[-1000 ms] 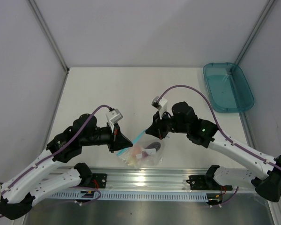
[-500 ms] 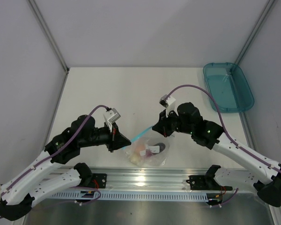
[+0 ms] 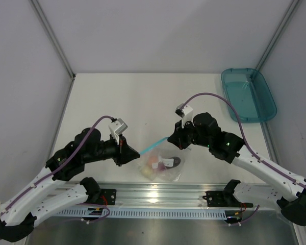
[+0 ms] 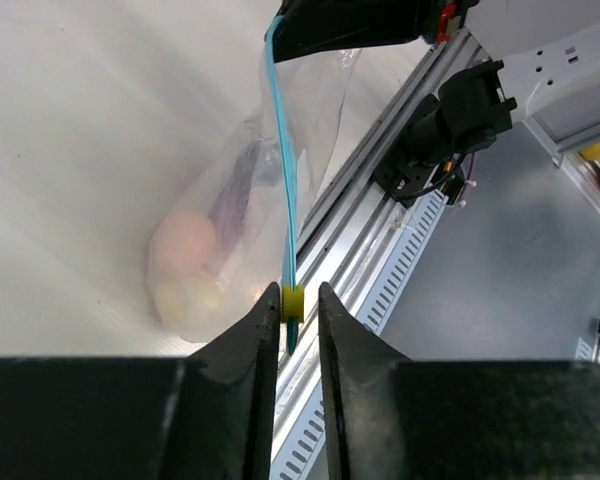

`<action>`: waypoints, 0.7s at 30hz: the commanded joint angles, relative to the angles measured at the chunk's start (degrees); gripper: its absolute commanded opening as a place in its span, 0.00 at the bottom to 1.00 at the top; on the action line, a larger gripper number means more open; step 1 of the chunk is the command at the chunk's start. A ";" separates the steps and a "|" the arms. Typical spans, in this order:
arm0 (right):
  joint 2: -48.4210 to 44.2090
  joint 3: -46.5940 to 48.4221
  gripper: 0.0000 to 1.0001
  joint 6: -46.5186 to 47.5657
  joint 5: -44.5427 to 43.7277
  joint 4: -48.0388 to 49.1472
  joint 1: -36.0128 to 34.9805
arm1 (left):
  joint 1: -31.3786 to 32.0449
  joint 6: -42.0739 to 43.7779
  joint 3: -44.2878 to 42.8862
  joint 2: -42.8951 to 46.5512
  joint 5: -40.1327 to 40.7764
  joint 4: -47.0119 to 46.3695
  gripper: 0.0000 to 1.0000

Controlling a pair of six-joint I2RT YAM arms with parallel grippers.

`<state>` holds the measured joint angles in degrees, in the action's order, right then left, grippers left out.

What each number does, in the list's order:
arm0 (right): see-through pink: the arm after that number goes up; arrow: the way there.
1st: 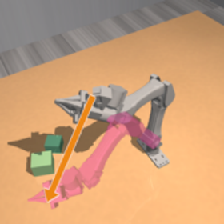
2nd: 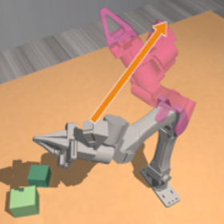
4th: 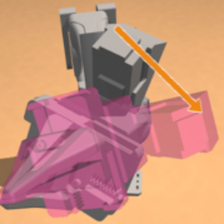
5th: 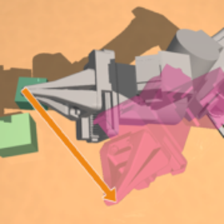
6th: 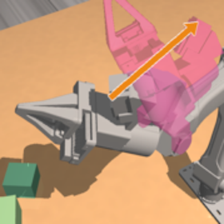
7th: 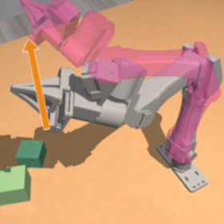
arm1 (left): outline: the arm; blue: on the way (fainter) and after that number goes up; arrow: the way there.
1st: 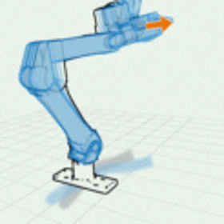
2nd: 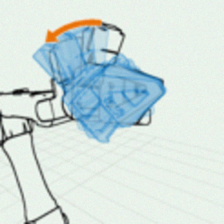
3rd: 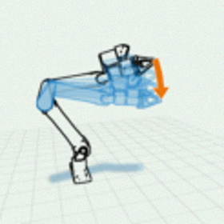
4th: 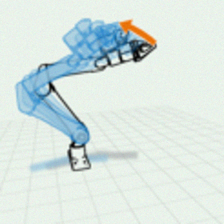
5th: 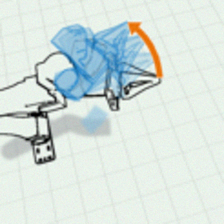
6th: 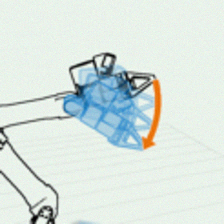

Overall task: Place the food in the zip-top bag and seal the zipper
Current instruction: Zip the zipper food storage bag at the center of the board, then place the zipper food storage bag at the center of the board.

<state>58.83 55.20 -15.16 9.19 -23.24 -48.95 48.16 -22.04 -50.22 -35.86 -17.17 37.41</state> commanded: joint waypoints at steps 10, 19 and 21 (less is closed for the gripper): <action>9.80 5.70 0.00 1.01 -2.43 2.59 2.62 | 0.35 -0.99 -2.52 7.20 22.08 4.42 1.00; 26.23 18.27 0.00 3.20 -1.02 5.31 12.98 | 0.35 -0.63 0.38 10.10 23.85 3.90 1.00; 32.12 20.81 0.00 3.73 -0.06 6.10 14.93 | 0.35 -1.24 1.52 10.63 22.27 2.77 1.00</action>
<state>85.97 71.55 -13.23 8.34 -20.62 -36.69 48.27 -22.96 -50.22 -25.96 4.97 41.25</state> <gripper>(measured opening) 0.008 0.994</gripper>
